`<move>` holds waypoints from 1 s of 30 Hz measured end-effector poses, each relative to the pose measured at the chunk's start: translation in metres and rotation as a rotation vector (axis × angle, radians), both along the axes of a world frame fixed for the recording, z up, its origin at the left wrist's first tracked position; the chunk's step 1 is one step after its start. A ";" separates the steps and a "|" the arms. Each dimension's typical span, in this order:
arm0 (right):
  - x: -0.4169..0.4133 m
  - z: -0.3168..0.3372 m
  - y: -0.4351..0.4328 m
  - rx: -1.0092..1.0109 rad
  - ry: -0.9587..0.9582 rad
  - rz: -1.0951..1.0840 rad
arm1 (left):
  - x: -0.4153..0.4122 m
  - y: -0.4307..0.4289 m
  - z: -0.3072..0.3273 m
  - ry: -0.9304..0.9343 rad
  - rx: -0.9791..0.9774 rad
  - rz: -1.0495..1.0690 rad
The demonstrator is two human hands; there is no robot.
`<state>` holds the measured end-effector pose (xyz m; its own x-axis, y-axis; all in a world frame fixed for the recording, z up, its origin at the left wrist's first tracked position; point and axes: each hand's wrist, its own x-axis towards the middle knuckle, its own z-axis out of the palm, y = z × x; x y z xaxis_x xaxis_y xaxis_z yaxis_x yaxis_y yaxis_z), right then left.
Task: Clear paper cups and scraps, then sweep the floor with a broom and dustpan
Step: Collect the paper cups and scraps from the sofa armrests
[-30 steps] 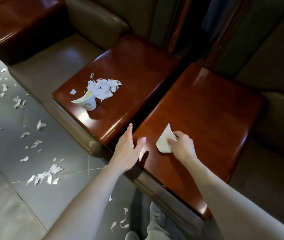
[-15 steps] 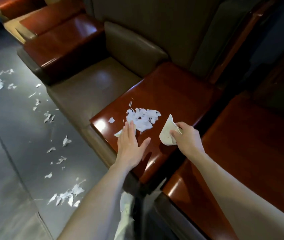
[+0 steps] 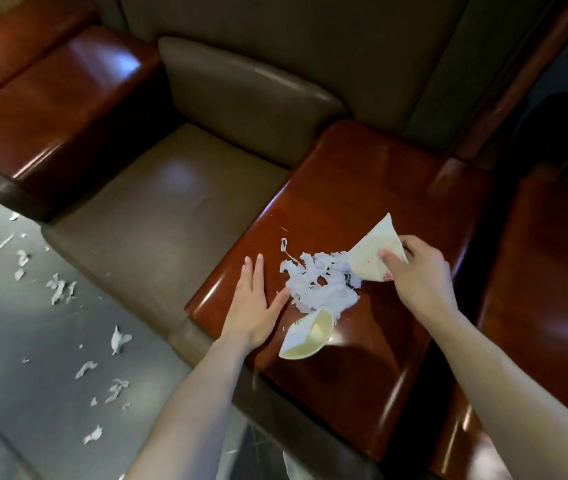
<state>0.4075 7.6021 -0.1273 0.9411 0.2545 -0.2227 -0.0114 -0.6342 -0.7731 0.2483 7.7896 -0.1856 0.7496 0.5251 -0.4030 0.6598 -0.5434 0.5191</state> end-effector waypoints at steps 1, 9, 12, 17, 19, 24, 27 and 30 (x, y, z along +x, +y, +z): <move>0.003 -0.004 0.001 0.009 -0.003 -0.033 | 0.005 0.002 -0.008 -0.003 0.026 -0.069; 0.013 -0.025 -0.004 0.038 0.030 -0.175 | 0.026 -0.006 -0.036 -0.022 0.273 -0.416; 0.013 -0.029 -0.005 0.056 0.055 -0.194 | 0.042 -0.002 -0.034 -0.108 0.251 -0.449; 0.015 -0.030 -0.009 0.058 0.070 -0.202 | 0.076 -0.010 -0.037 -0.163 0.229 -0.679; 0.016 -0.030 -0.011 0.061 0.070 -0.215 | 0.079 -0.011 -0.045 -0.216 0.312 -0.755; 0.021 -0.028 -0.013 0.065 0.066 -0.230 | 0.084 -0.009 -0.050 -0.405 -0.100 -0.309; 0.022 -0.028 -0.010 0.074 0.076 -0.242 | 0.085 -0.011 -0.043 -0.450 -0.030 -0.120; 0.020 -0.030 -0.007 0.074 0.089 -0.245 | 0.082 -0.010 -0.028 -0.661 -0.031 0.107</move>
<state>0.4270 7.5955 -0.1575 0.9541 0.0405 -0.2967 -0.2276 -0.5456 -0.8065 0.3303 7.7796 -0.2139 0.7881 0.6062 0.1070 0.2470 -0.4707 0.8470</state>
